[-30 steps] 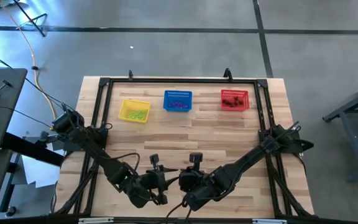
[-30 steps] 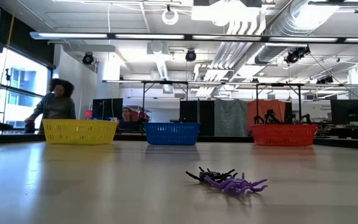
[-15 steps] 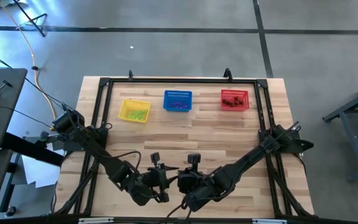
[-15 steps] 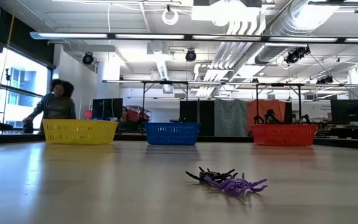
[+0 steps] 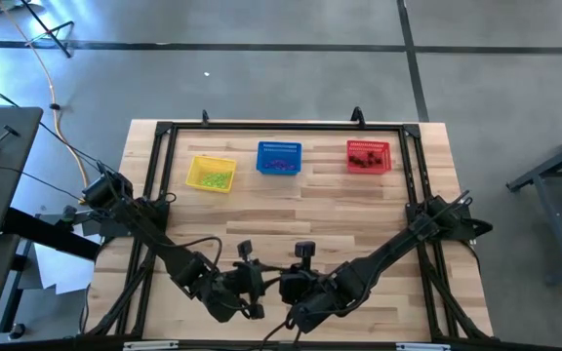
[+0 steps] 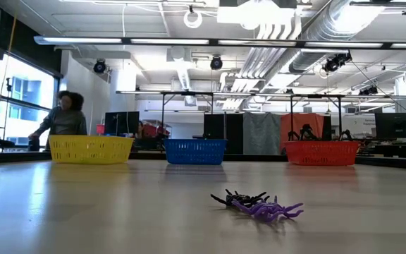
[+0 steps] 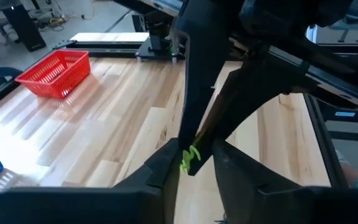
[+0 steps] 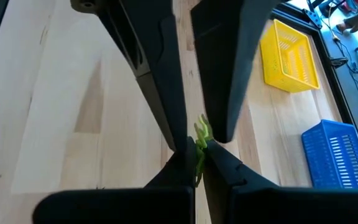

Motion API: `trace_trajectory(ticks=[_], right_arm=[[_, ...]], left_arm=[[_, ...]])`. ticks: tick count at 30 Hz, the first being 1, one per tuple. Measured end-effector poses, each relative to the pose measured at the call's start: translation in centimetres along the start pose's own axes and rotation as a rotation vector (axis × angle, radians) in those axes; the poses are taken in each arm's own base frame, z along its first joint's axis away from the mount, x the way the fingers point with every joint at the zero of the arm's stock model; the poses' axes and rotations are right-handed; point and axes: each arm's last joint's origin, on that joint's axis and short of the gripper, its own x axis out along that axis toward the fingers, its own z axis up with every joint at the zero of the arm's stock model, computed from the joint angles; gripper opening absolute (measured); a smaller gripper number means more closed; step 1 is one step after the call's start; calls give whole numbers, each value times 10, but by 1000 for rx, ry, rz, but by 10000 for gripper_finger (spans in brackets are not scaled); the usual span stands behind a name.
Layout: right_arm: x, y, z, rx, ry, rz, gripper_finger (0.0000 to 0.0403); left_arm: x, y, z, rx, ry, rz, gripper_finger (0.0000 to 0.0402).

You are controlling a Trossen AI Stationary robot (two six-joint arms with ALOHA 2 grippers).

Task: Sort Halloween decoration
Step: Put the green spider toy into the yellow bin

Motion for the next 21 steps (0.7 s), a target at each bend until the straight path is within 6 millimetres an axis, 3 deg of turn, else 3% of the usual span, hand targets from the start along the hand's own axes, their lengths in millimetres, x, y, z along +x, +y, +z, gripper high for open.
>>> trace_trajectory(ticks=[9,21], right_arm=[[0,0,0,0,0,0,0],[2,1,0,56,37,103,10]], left_arm=[[1,2,-3,-22,25,15,6],[3,3,-3,-24,42,-9,0]])
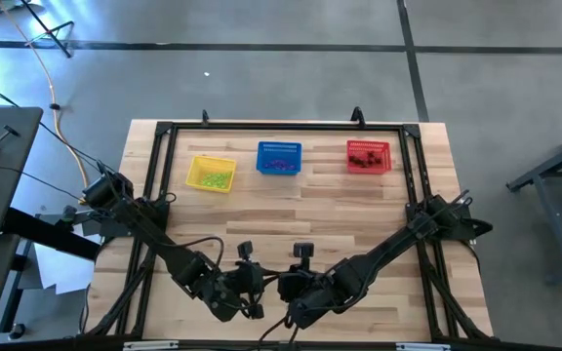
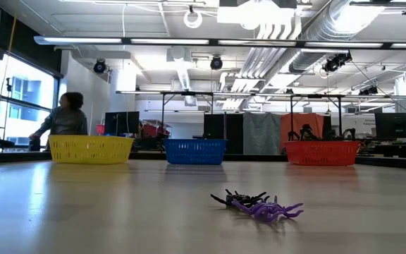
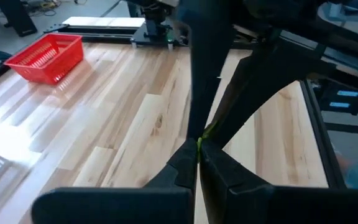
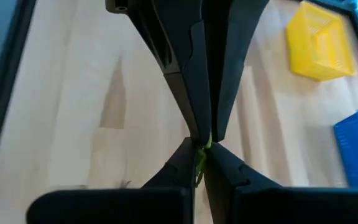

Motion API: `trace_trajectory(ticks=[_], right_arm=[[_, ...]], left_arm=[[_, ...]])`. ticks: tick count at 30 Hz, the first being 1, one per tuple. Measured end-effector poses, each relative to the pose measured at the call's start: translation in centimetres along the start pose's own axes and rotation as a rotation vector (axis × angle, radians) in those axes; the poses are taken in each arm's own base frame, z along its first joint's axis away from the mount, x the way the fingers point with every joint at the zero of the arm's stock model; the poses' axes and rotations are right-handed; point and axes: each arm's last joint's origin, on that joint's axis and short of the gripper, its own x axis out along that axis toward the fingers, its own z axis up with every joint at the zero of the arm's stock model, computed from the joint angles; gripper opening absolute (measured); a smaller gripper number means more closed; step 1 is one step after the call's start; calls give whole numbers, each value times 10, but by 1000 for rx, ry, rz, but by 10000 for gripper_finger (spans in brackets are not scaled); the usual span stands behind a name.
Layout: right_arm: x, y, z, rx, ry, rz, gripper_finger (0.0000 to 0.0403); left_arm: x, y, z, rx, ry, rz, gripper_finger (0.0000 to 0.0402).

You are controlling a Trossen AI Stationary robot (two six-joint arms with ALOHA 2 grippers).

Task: Sort Halloween decoration
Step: Put the green spider toy into the yellow bin

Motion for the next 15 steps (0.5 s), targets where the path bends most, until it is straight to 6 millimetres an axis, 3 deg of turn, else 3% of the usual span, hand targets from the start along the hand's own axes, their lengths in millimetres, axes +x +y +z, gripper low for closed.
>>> trace_trajectory(ticks=[8,15], right_arm=[[1,0,0,7,16,35,28],[1,0,0,-2,14,27,69]], left_arm=[[0,0,0,-23,10,-19,0],[0,0,0,-25,9,-18,0]])
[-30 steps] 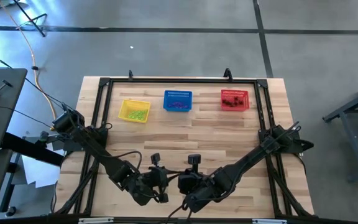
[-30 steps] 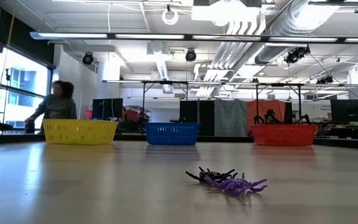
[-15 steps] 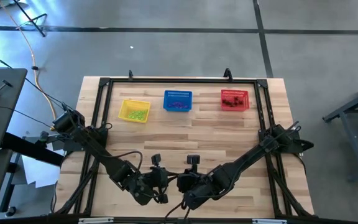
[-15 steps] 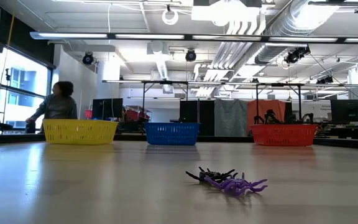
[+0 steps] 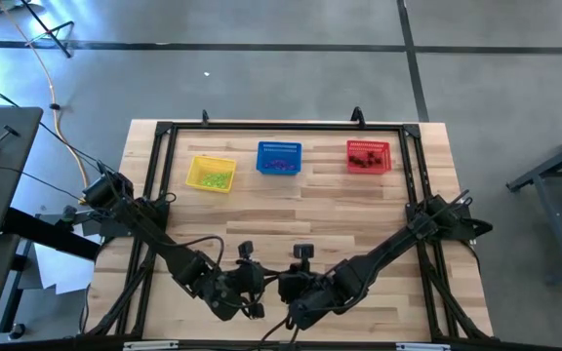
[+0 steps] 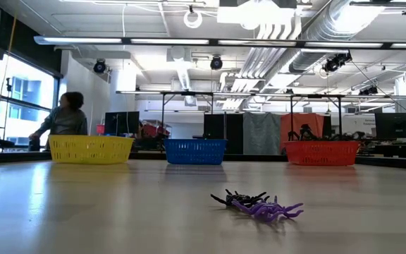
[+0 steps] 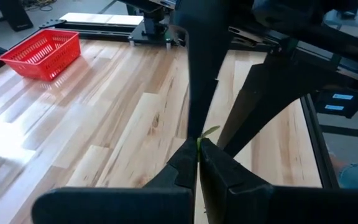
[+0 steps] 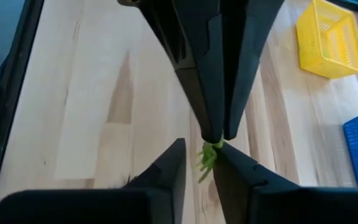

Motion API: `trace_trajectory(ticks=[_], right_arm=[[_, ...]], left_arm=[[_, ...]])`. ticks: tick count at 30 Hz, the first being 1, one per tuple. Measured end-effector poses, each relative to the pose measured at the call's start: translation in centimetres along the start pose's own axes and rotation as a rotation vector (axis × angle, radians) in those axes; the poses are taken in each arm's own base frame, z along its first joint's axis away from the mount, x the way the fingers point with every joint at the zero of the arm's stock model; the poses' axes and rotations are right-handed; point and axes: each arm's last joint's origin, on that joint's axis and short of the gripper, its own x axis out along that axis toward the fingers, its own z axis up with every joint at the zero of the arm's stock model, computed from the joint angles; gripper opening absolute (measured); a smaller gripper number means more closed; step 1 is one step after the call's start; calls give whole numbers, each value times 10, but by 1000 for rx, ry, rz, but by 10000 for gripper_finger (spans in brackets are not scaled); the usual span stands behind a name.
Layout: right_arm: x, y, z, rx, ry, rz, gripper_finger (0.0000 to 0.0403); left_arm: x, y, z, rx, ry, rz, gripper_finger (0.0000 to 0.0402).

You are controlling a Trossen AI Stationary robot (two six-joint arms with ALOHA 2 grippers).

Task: Sort Halloween decoration
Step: Put the green spider toy into the yellow bin

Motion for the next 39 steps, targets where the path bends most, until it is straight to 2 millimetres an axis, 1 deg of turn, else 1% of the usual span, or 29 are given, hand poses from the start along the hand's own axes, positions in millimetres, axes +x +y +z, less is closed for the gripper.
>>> trace_trajectory(ticks=[8,12,15,19,23,27,30,36,39], right_arm=[[0,-1,0,-4,-7,-30,117],[-1,-2,-1,-10,-3,-49,127],[-7,-6,1,0,-14,-47,129],[-16,-12,1,17,-11,-57,129],[-26,-19,1,49,-4,-64,130],[-31,-23,-3,79,39,-50,130],[-33,-25,-8,97,90,-69,130],[-36,-29,-20,132,201,-101,130],[-39,-28,-24,138,234,-109,130]], left_arm=[[0,0,0,-2,8,-15,0],[0,-1,0,-15,13,-21,0],[0,1,-3,-1,30,-6,0],[3,10,-10,-2,99,59,0],[5,26,-19,-10,166,187,0],[7,47,-28,26,255,327,0],[8,71,-34,51,354,467,0],[-1,133,-39,143,581,840,0],[-8,166,-39,162,714,973,0]])
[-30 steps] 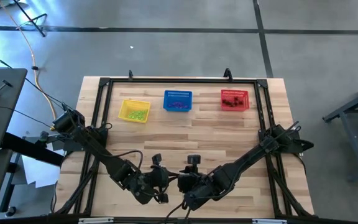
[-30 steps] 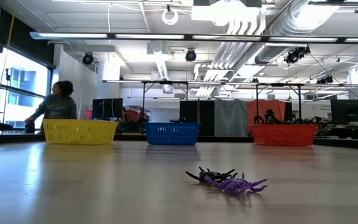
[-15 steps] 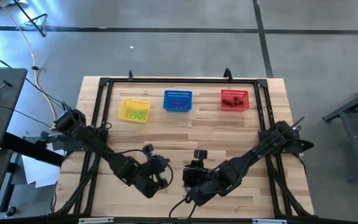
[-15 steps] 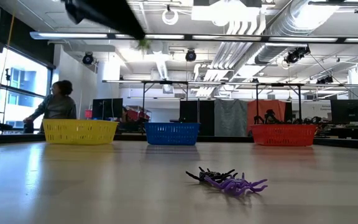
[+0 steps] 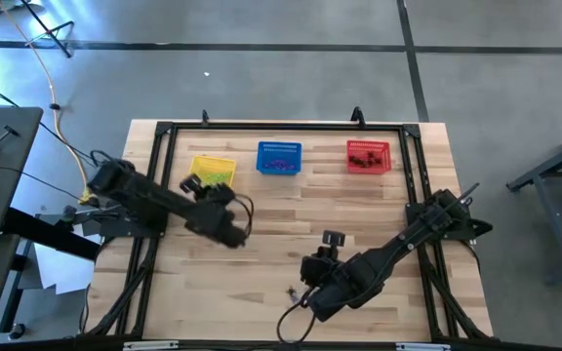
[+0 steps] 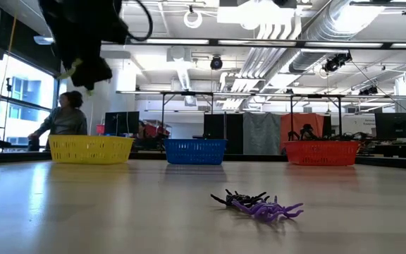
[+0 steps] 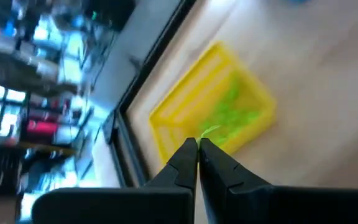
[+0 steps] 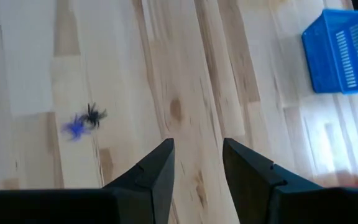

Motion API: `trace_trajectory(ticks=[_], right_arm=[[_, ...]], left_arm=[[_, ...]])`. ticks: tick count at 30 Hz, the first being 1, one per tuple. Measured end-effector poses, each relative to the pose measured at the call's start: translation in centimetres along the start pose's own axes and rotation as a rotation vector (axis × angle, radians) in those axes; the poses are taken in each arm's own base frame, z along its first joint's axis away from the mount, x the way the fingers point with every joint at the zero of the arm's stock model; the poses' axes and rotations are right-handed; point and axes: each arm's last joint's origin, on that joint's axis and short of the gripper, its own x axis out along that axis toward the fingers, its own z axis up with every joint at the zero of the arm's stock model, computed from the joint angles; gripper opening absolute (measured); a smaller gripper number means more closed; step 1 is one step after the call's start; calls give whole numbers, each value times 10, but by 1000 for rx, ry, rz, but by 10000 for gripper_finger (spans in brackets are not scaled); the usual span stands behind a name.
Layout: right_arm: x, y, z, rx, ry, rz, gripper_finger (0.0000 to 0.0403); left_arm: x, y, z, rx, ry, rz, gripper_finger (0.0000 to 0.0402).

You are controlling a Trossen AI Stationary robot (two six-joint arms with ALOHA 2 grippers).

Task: Sort Halloween decoration
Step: Put the green spider toy into the yellow bin, then put the purple spider toy into the blue bin

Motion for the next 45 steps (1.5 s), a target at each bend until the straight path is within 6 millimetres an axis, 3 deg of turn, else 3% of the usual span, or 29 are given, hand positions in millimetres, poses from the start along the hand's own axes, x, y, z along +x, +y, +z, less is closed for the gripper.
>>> trace_trajectory(ticks=[3,9,18,21,28,45], right_arm=[[-2,1,-4,2,20,-11,130],[-4,2,-9,1,39,-25,130],[-3,0,-7,8,41,-28,130],[-1,-2,-6,13,44,-30,130],[0,-4,-5,20,69,-12,130],[0,-4,-5,25,77,-4,130]], left_arm=[[23,17,-1,-6,85,-5,0],[62,49,-11,-151,153,-224,0],[92,75,-34,-317,142,-400,0],[98,75,-38,-307,176,-460,0],[103,75,-38,-335,158,-423,7],[103,73,-31,-337,90,-437,104]])
